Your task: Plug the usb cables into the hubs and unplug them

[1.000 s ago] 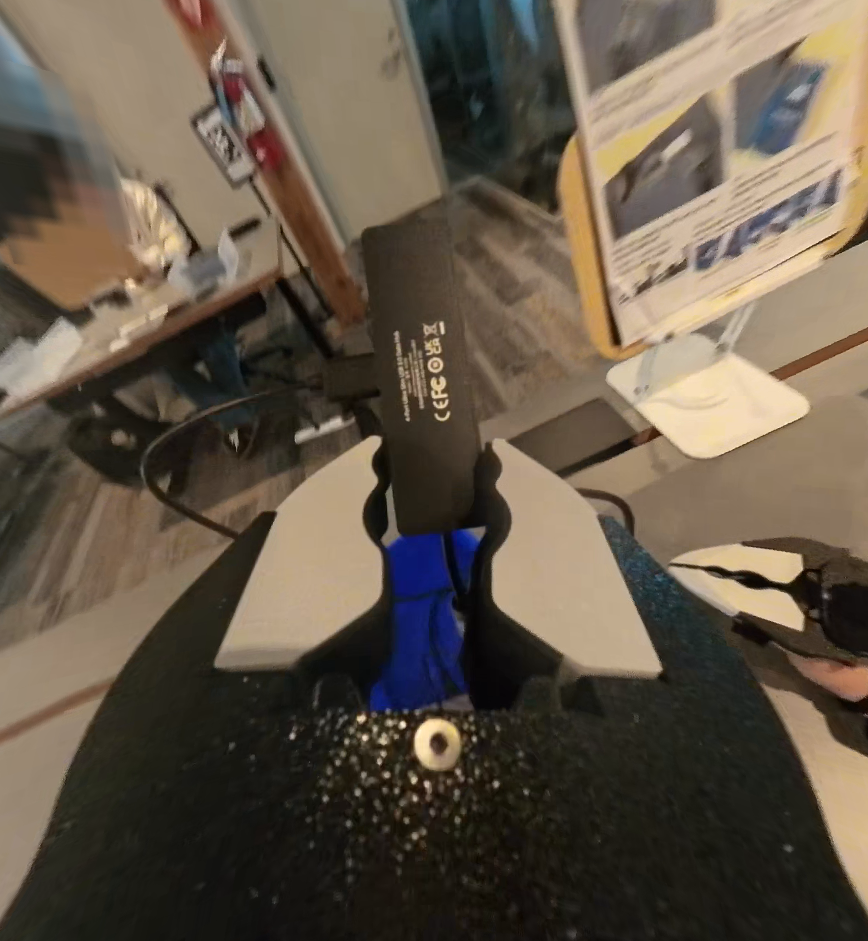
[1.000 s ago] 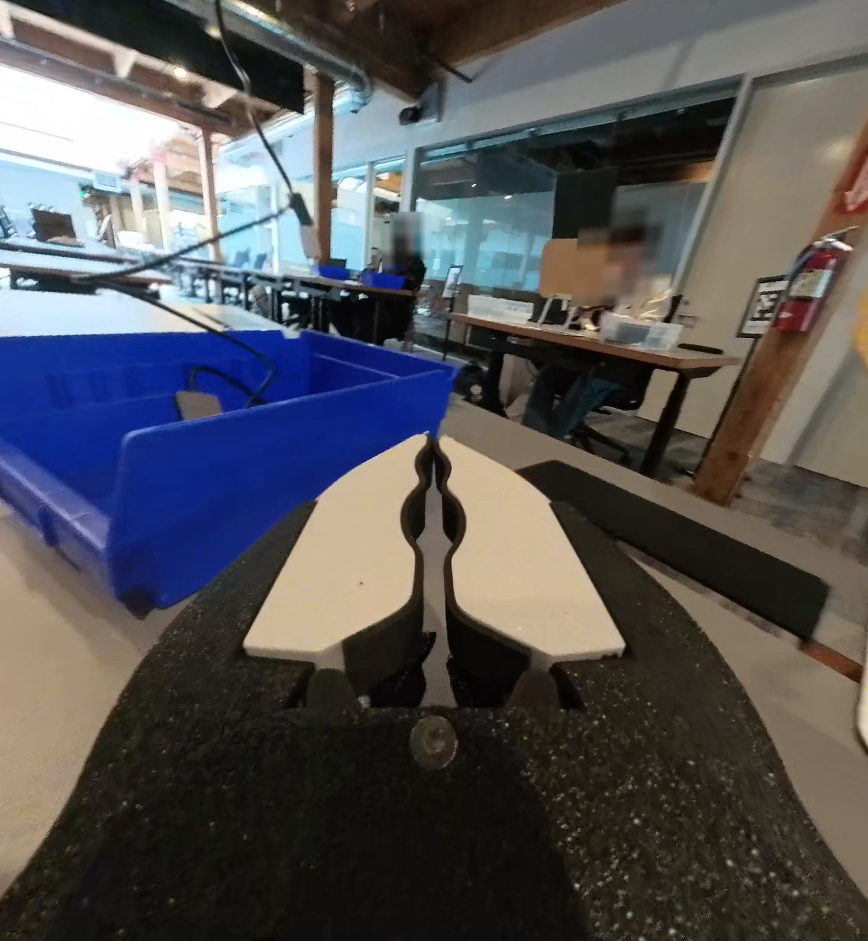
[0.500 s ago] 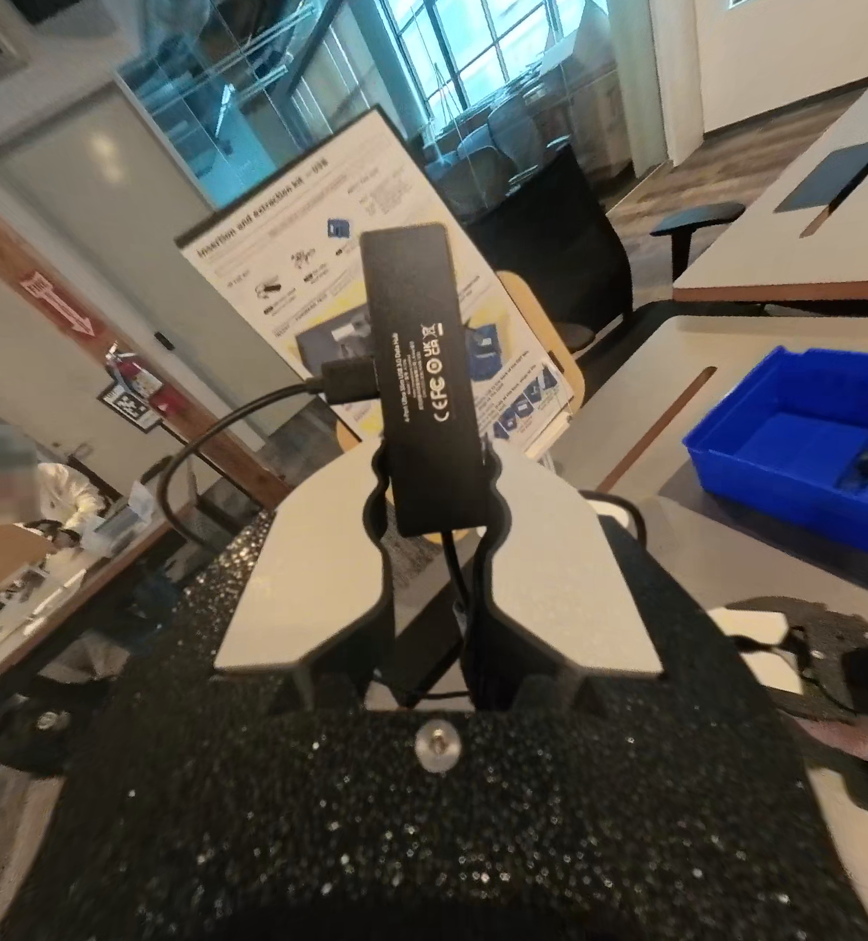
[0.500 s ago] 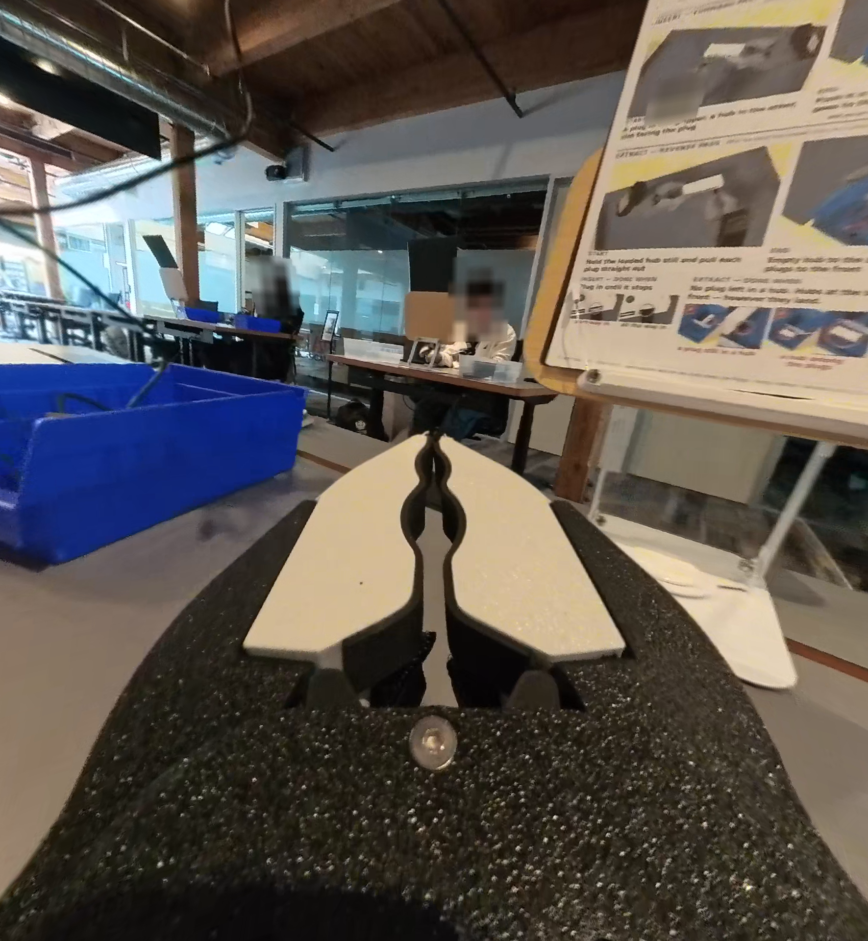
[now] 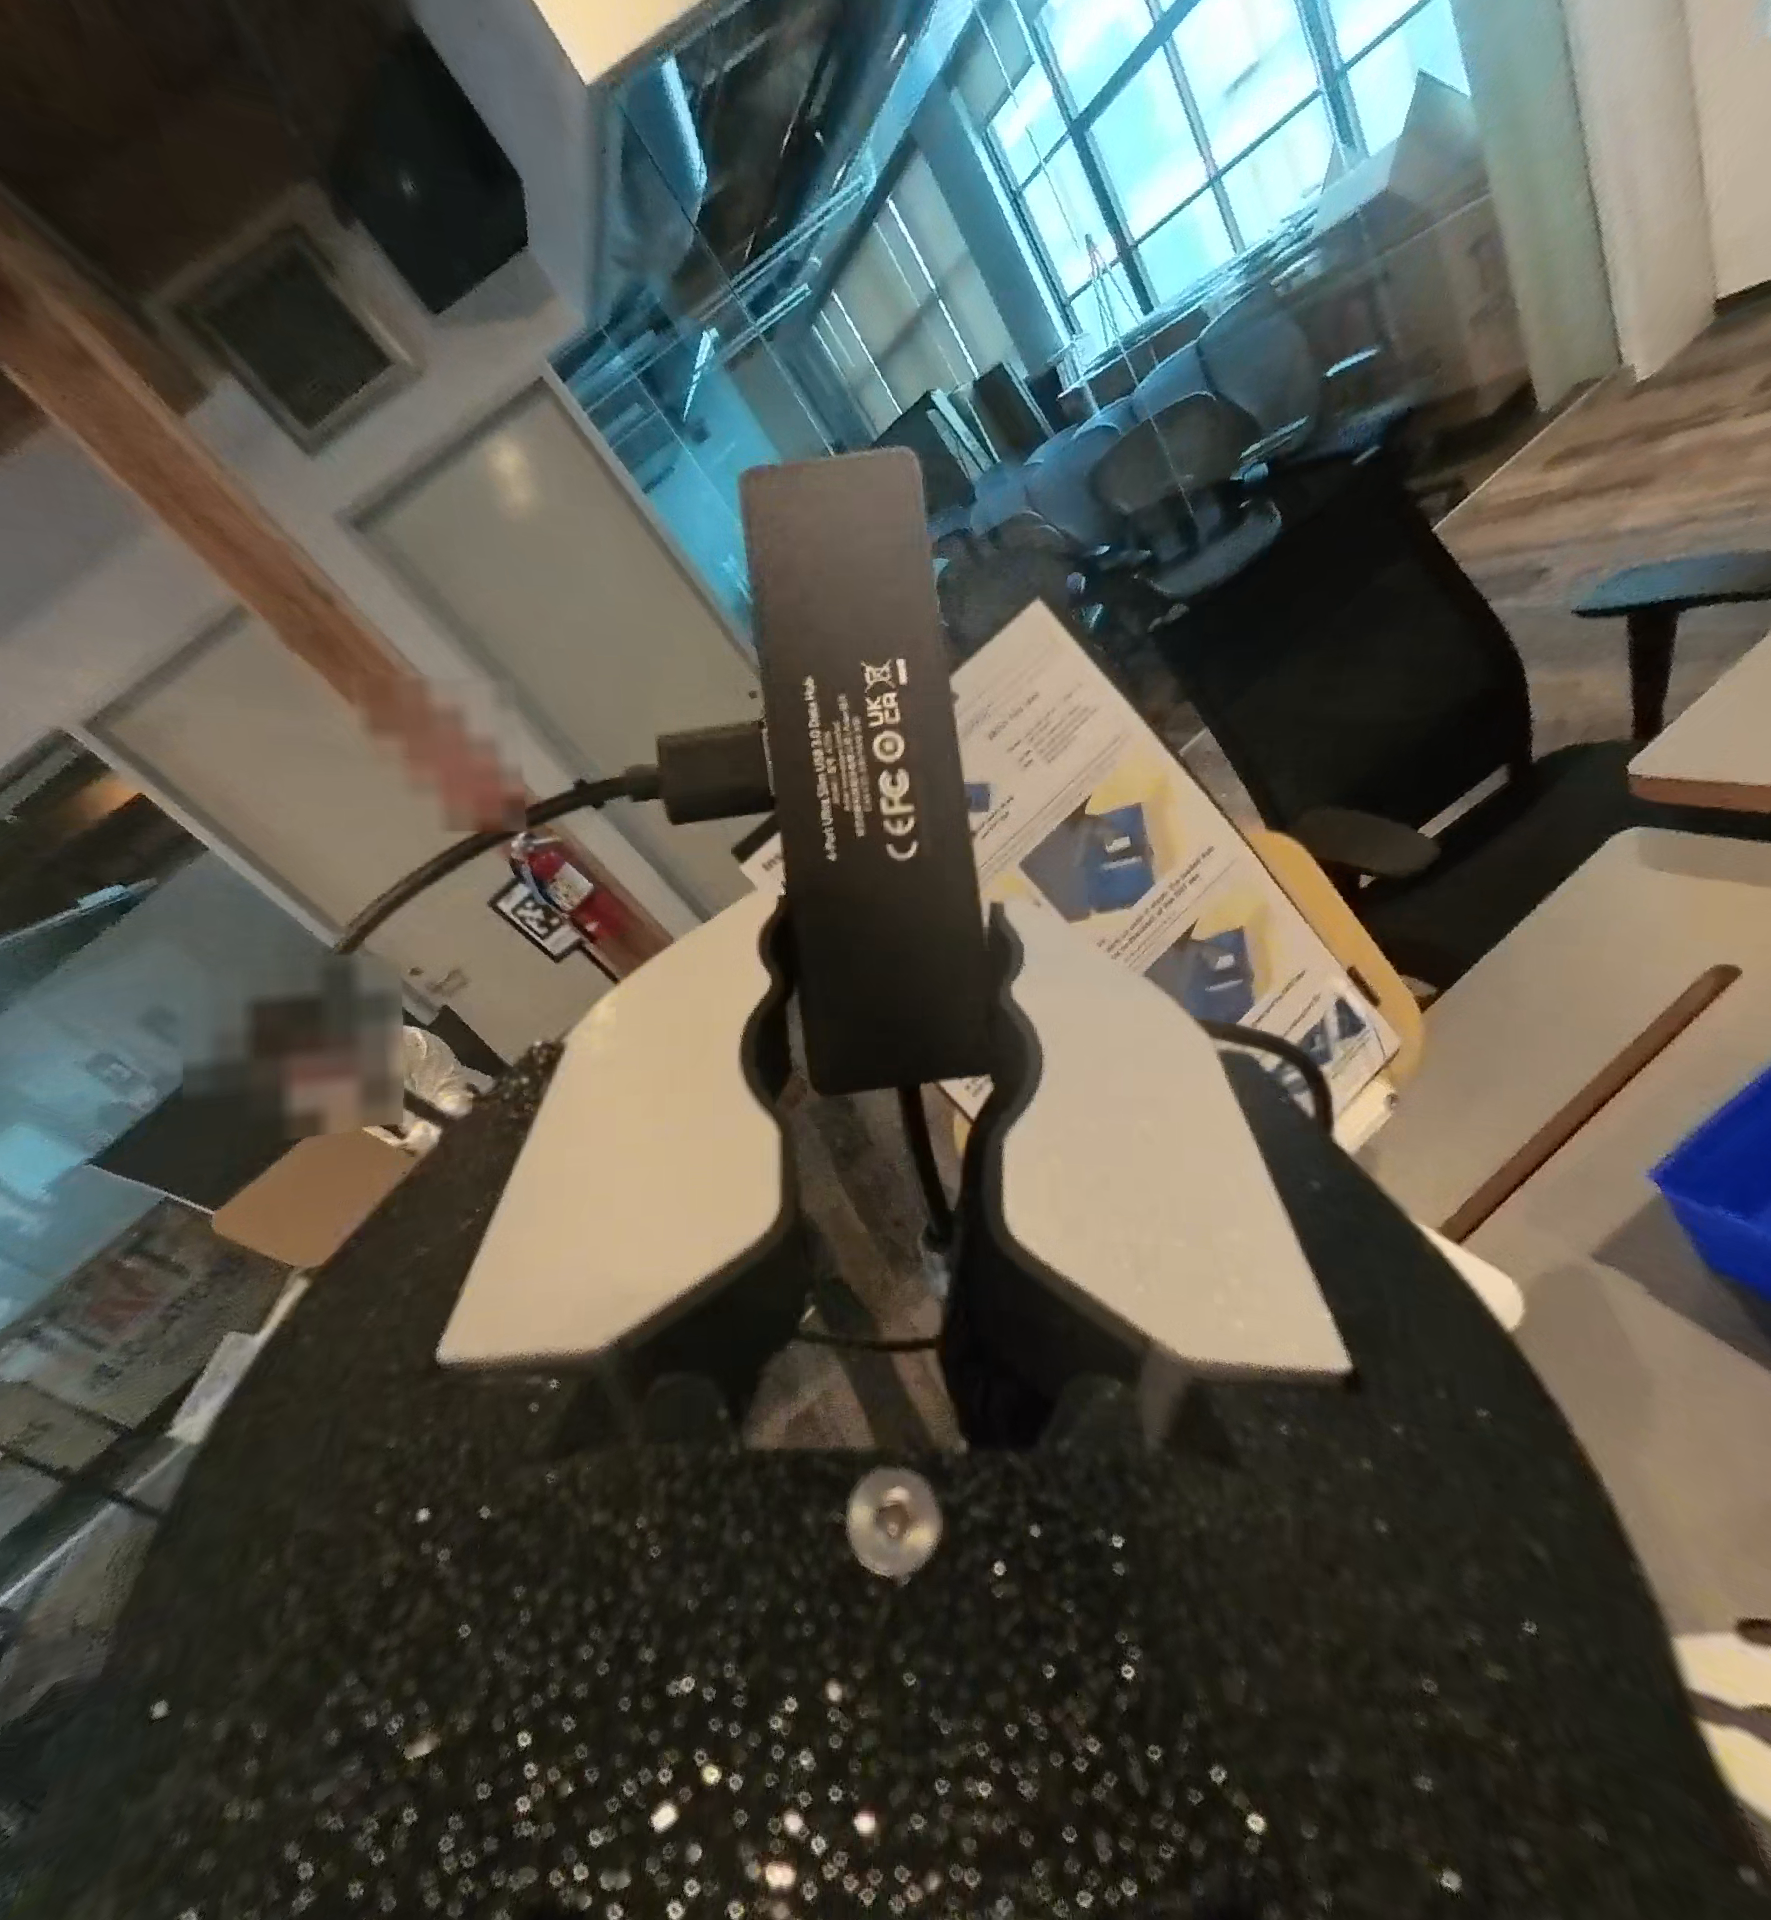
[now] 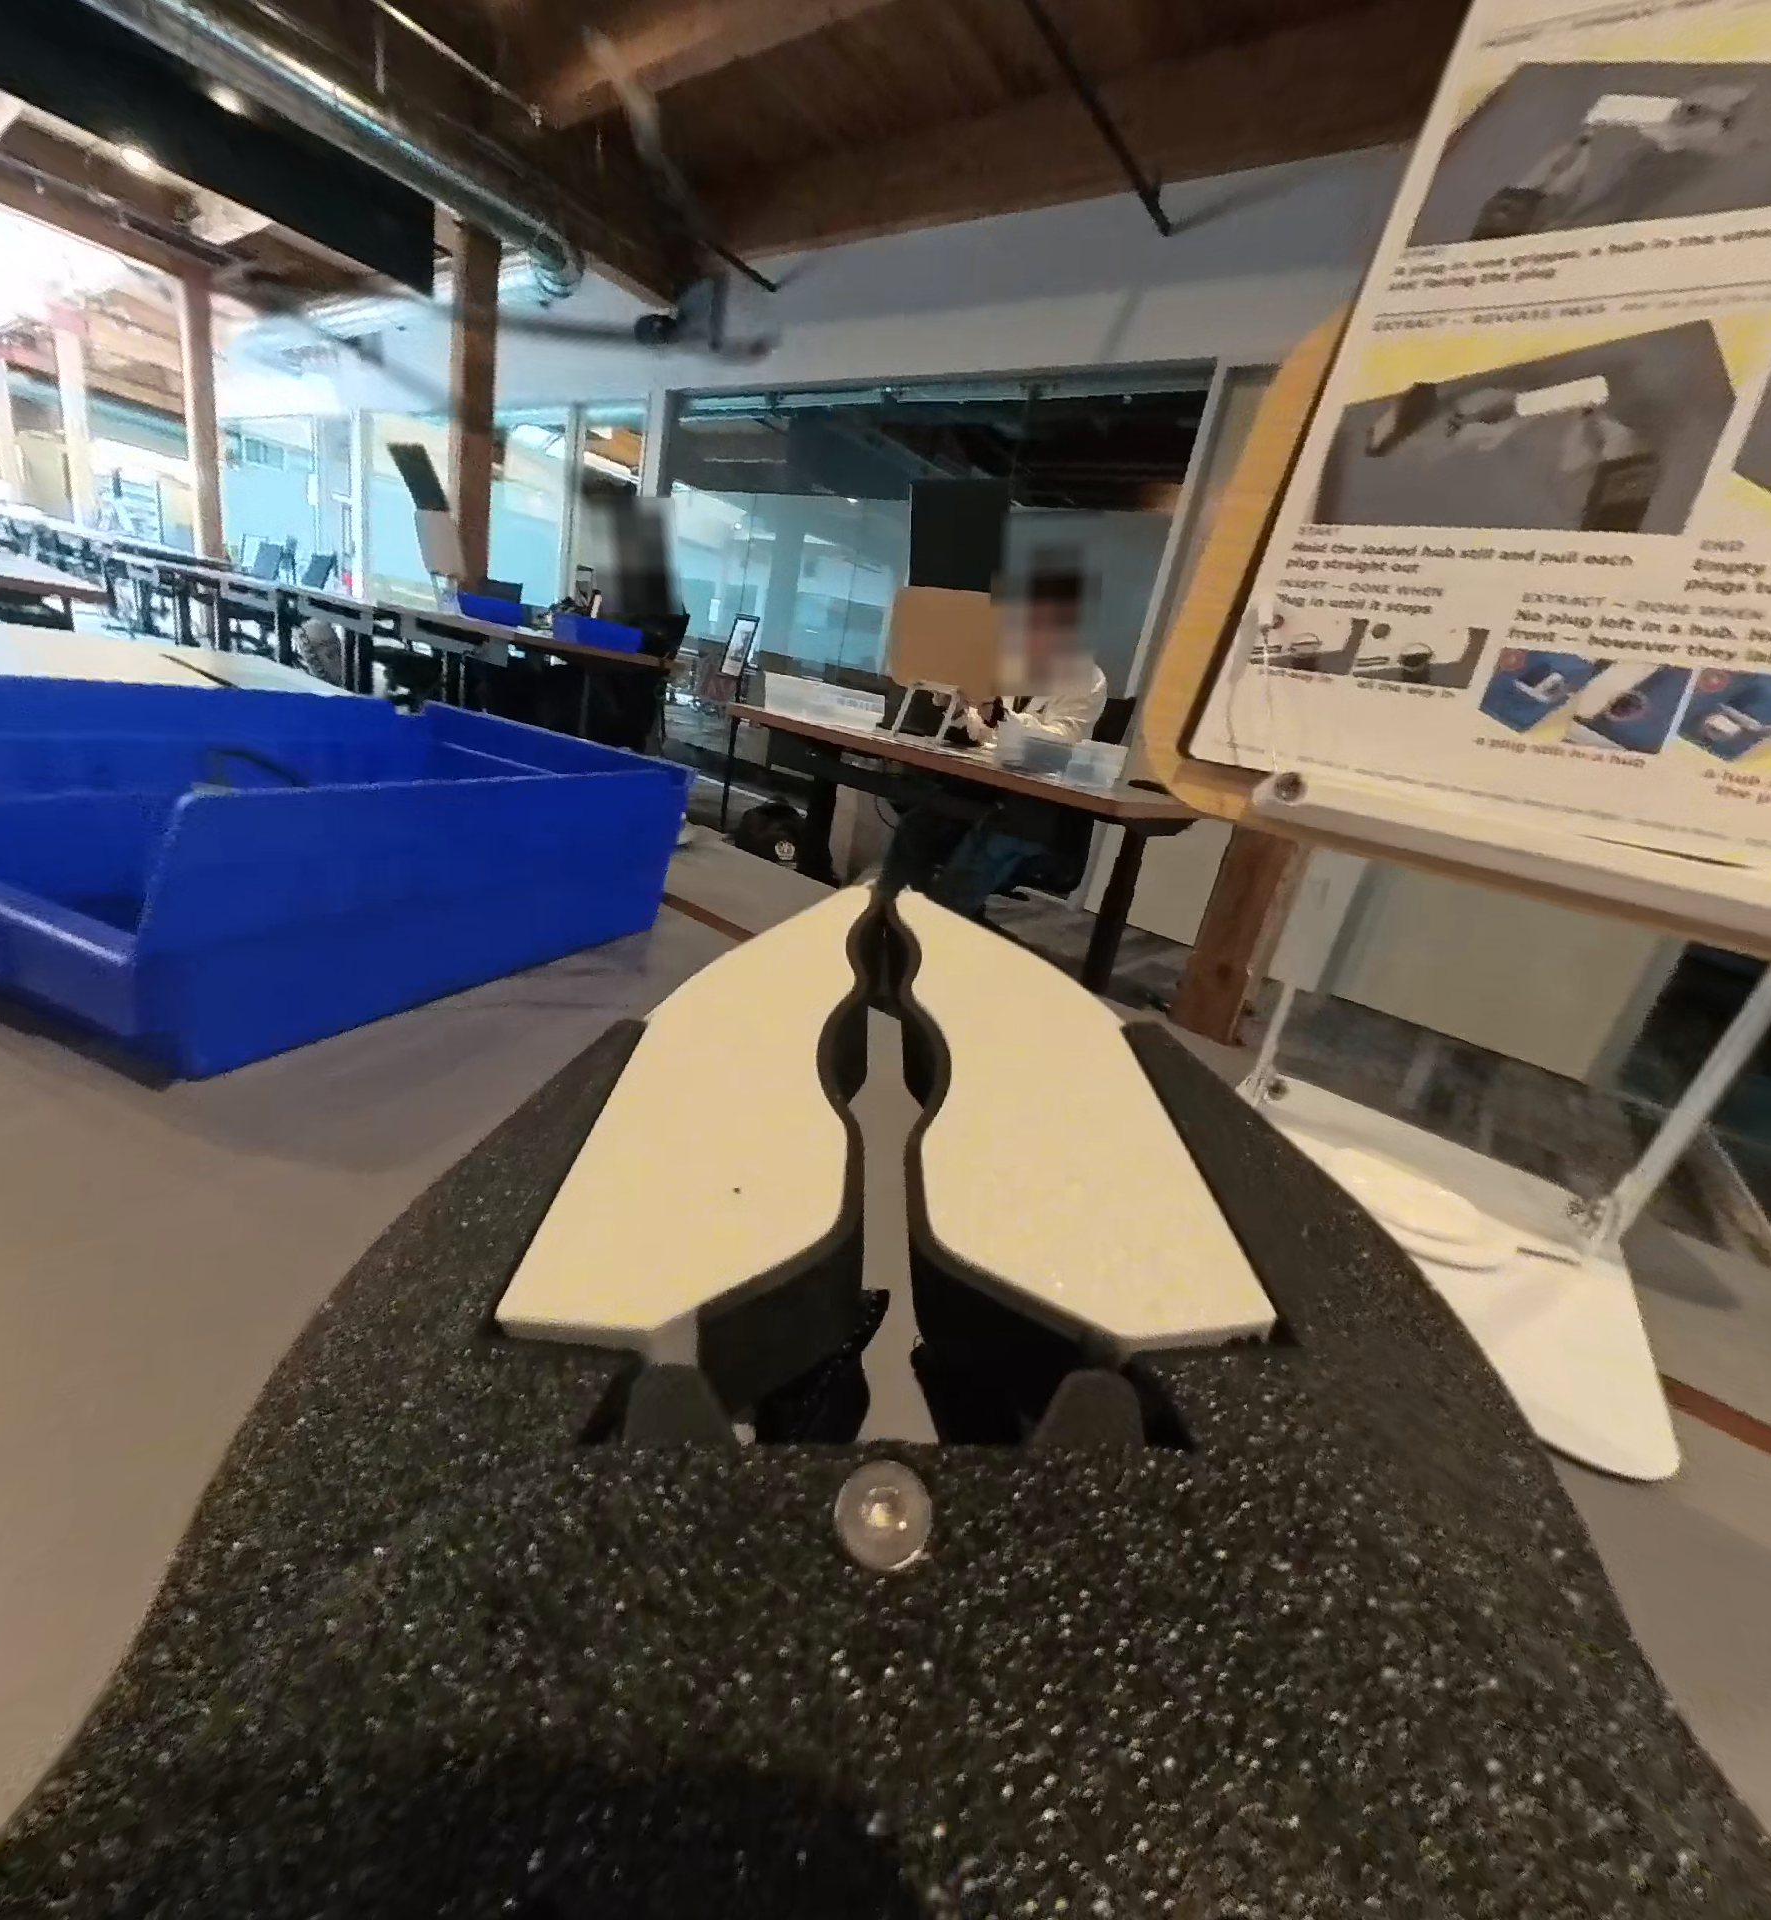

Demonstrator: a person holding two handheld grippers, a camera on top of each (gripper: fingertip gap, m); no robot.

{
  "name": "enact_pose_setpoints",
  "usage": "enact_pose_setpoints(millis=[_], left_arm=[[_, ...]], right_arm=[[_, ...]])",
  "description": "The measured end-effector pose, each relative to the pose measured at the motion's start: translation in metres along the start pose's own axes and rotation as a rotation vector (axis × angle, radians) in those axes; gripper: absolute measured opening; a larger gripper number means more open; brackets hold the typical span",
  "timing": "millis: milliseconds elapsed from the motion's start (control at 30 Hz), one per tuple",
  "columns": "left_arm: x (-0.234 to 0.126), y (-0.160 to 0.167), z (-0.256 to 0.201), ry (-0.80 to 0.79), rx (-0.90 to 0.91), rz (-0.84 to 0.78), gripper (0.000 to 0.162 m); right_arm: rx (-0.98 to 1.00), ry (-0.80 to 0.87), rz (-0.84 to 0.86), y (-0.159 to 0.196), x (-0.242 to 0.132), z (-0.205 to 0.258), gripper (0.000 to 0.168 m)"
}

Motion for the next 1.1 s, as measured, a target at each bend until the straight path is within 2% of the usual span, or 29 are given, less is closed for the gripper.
enact_pose_setpoints(millis=[133,267,467,600,700,767,900,1033,1100], left_arm=[[0.007,-0.003,-0.006,0.039,-0.041,0.014,0.035],[0.021,0.032,-0.035,0.125,-0.052,0.059,0.035],[0.039,0.142,-0.098,0.297,-0.138,0.14,0.035],[0.032,0.225,-0.151,0.363,-0.161,0.165,0.035],[0.019,0.279,-0.191,0.351,-0.15,0.145,0.036],[0.01,0.308,-0.215,0.313,-0.117,0.126,0.036],[-0.006,0.352,-0.253,0.241,-0.074,0.065,0.035],[-0.015,0.381,-0.285,0.249,-0.099,0.019,0.035],[-0.02,0.389,-0.297,0.265,-0.11,-0.021,0.035]], right_arm=[[-0.078,0.049,-0.008,-0.002,-0.001,0.002,0.0],[-0.052,0.122,-0.032,-0.003,-0.011,-0.009,0.0],[-0.004,0.21,-0.02,-0.006,-0.039,-0.023,0.0],[0.04,0.247,-0.028,-0.011,-0.059,-0.028,0.0],[0.086,0.247,-0.048,-0.017,-0.069,-0.031,0.0],[0.148,0.178,-0.071,-0.023,-0.072,-0.03,0.0],[0.335,-0.064,-0.15,-0.038,-0.071,-0.025,0.0],[0.565,-0.222,-0.128,-0.038,-0.062,-0.025,0.053],[0.715,-0.295,-0.119,-0.033,-0.057,-0.025,0.064]])
Point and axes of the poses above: each gripper's, where its closed fingertips meet, x out along the fingers, y out of its underside, z = x × y across the jaws, the point moved 8 cm from there along -x, back along the fingers, and after that the axes turned 2 degrees about -x, right-handed, at the moved point
